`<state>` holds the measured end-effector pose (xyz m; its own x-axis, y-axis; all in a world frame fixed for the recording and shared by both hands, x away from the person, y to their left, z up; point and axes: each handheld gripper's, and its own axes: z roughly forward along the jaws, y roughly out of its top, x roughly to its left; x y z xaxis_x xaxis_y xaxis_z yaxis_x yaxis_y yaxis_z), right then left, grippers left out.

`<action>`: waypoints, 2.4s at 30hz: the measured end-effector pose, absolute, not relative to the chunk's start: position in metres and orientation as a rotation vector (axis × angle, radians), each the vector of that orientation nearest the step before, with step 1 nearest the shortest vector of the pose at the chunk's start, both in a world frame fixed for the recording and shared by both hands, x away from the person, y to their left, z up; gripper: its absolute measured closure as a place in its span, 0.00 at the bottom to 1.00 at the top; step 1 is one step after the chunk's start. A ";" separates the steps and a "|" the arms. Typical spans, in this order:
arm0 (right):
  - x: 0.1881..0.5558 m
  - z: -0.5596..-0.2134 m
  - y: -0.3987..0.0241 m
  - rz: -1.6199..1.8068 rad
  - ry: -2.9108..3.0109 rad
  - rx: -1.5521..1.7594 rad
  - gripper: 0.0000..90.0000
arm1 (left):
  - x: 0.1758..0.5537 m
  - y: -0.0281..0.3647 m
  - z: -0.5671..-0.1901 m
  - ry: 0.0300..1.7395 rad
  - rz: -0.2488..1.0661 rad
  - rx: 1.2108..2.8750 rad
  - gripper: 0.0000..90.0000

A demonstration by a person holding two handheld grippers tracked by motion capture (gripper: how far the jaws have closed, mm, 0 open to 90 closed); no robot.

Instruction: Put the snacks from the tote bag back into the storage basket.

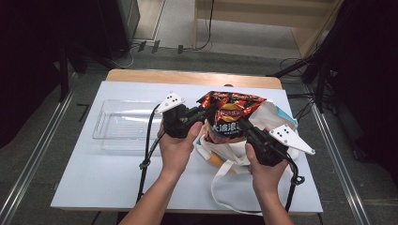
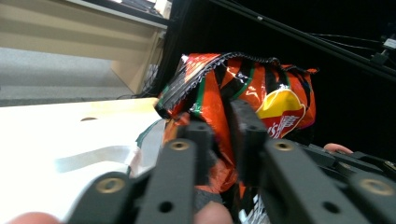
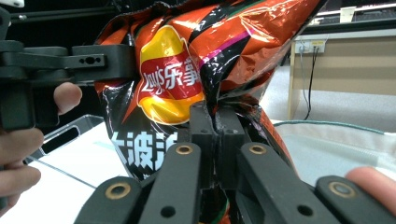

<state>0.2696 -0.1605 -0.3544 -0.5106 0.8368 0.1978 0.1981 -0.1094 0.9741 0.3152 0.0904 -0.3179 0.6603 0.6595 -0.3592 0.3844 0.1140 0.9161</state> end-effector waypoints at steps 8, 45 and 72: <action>0.263 -0.350 -0.168 1.684 1.689 1.086 0.68 | 0.312 0.093 -0.309 0.865 0.227 1.489 1.00; 0.227 -0.415 -0.260 1.480 1.771 1.311 0.15 | 0.313 0.184 -0.293 0.950 0.386 1.425 1.00; 0.229 -0.422 -0.264 1.461 1.743 1.342 0.15 | 0.316 0.255 -0.290 1.019 0.480 1.376 1.00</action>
<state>0.2292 -0.2636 -0.4220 -0.3924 0.8954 0.2106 0.3639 -0.0592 0.9295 0.3161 0.2553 -0.2899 0.5161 0.7987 -0.3093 0.2708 0.1904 0.9436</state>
